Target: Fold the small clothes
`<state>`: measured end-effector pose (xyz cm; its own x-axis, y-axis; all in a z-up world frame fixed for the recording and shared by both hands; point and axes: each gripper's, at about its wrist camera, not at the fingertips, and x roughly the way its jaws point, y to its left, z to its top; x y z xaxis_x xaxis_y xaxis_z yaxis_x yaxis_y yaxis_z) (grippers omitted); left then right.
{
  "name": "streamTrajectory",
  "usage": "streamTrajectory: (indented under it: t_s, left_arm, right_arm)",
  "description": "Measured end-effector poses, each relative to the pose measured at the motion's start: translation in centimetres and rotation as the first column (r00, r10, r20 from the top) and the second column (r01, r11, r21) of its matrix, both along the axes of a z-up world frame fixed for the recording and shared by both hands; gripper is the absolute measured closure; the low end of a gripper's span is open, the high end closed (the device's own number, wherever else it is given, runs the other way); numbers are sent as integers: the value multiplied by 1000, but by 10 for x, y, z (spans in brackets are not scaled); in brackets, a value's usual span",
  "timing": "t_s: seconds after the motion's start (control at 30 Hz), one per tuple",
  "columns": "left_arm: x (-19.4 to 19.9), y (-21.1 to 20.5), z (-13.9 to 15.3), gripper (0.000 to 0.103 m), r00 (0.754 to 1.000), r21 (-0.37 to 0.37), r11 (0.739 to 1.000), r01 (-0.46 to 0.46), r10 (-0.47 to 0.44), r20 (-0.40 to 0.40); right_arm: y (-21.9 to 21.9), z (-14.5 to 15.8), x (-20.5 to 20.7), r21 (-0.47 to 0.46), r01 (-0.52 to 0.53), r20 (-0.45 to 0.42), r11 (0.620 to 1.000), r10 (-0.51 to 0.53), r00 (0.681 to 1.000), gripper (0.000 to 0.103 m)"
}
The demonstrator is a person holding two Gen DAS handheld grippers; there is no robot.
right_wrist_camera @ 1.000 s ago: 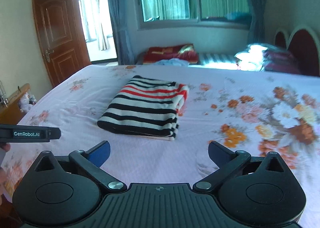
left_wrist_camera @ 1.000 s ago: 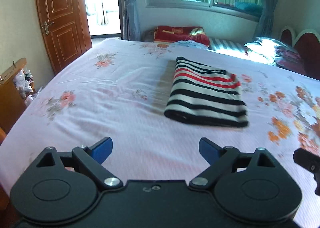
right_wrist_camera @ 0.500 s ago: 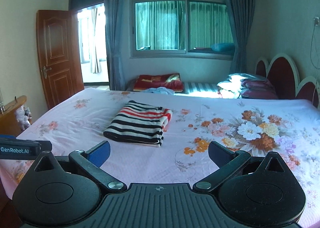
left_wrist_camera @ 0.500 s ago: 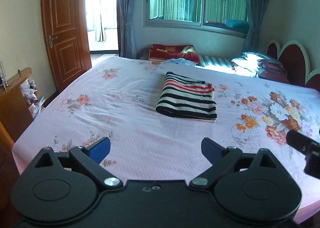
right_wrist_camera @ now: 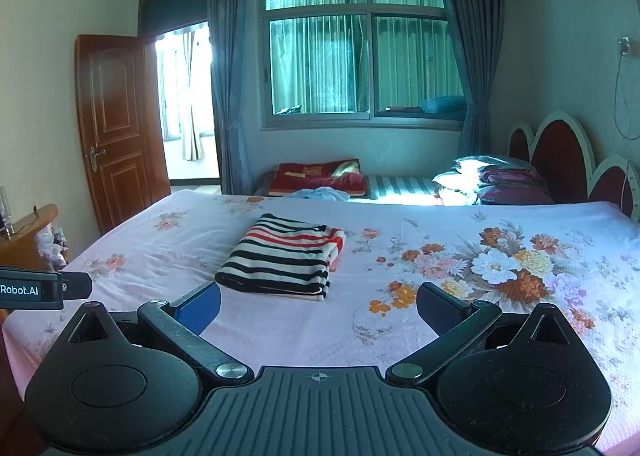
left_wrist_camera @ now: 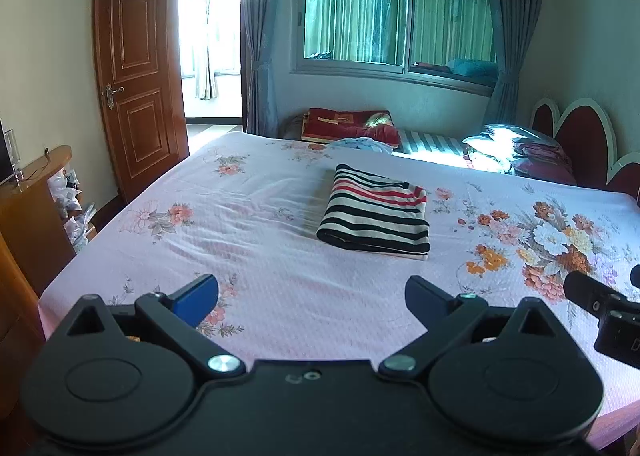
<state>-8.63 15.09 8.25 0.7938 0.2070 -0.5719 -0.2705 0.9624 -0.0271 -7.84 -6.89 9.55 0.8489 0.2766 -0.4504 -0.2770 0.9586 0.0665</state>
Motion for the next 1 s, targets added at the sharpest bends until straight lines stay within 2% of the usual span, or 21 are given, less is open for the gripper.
streamTrajectory:
  t_s: [1.0]
  left_arm:
    - [-2,3,1,3,1000,9,1000,3,-3,1]
  right_arm:
    - [0,3,-2,-7,-18,9,1000,19,1000,0]
